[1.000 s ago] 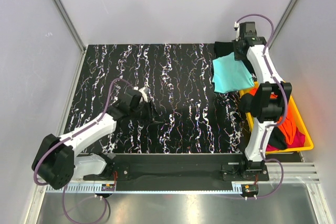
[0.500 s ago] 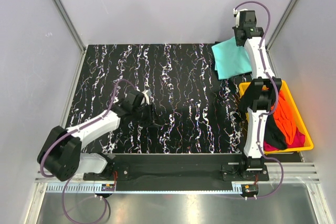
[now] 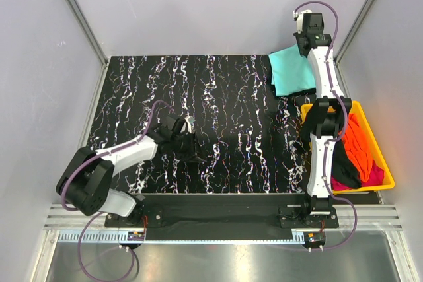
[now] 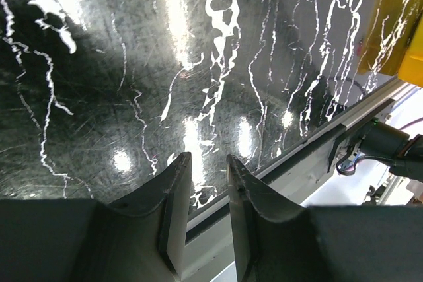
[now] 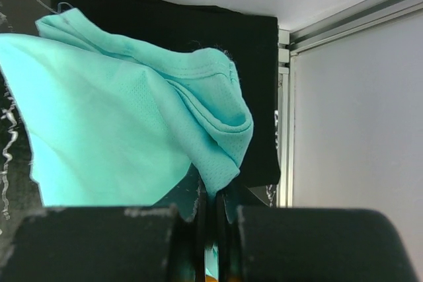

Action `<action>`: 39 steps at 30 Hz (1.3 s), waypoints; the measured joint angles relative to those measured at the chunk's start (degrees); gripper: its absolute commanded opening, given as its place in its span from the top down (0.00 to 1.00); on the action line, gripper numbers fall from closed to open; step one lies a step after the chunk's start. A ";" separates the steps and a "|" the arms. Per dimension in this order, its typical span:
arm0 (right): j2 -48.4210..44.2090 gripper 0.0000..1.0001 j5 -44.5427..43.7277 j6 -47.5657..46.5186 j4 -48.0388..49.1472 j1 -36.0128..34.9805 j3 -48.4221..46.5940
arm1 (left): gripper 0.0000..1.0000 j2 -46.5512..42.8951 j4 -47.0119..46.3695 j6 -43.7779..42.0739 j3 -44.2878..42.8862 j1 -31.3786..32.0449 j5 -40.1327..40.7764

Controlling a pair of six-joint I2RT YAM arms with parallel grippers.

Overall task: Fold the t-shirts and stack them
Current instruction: Neatly place the folded tshirt to the corner

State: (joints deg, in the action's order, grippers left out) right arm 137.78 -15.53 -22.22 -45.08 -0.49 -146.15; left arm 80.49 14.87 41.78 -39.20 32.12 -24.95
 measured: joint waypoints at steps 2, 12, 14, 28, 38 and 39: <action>0.96 1.00 -0.02 -0.50 0.15 0.59 -0.87 | 0.68 0.26 -0.26 -0.02 -0.24 0.00 -0.39; 4.52 1.00 0.20 -2.03 1.95 4.00 -4.70 | 0.67 1.84 -0.37 -0.90 -1.09 0.00 -1.79; 5.44 1.00 0.22 -2.23 2.64 4.37 -5.55 | 0.67 2.71 -0.33 -1.29 -1.68 0.00 -2.01; 11.58 1.00 2.69 -2.93 8.37 4.94 -6.64 | 0.67 6.40 0.57 -3.39 -4.92 -0.20 -3.78; 15.19 1.00 2.71 -3.76 14.91 5.57 -6.64 | 0.67 8.98 1.38 -4.74 -5.73 -0.33 -4.63; 15.50 1.00 2.71 -3.87 15.72 5.73 -6.64 | 0.67 9.22 1.60 -4.87 -5.79 -0.33 -4.66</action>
State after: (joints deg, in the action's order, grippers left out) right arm 153.27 -12.82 -26.09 -29.36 5.23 -152.79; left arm 89.71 16.47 36.91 -44.99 31.79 -29.61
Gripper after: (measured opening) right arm 0.040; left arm 0.329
